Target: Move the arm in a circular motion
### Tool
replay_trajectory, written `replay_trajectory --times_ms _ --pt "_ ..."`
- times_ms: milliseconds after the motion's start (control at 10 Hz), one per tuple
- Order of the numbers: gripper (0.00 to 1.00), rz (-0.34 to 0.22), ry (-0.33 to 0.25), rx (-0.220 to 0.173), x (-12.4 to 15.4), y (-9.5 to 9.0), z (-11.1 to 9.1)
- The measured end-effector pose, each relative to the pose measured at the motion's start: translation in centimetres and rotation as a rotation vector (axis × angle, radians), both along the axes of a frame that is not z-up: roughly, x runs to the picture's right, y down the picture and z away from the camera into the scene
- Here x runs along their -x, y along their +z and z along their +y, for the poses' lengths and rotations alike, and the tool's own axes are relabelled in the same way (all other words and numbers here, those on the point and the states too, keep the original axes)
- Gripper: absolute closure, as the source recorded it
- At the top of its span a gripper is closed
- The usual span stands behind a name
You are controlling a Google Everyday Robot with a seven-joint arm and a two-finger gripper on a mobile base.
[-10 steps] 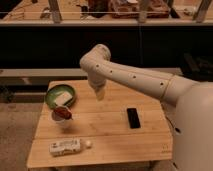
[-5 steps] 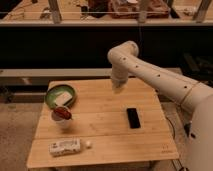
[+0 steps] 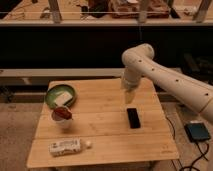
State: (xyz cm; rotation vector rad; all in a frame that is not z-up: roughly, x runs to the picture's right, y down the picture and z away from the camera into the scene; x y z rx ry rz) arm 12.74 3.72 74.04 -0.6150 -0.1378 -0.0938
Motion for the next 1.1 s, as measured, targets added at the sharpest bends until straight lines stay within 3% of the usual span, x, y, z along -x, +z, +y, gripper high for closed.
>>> replay_trajectory --times_ms 200,500,800,1100 --pt "0.28 0.016 0.052 0.02 -3.2 -1.8 2.3" --pt "0.2 0.002 0.058 0.024 -3.4 -4.0 4.7" --pt "0.2 -0.031 0.023 -0.005 0.3 -5.8 6.7" --pt "0.2 -0.088 -0.066 -0.054 5.0 -6.9 7.9"
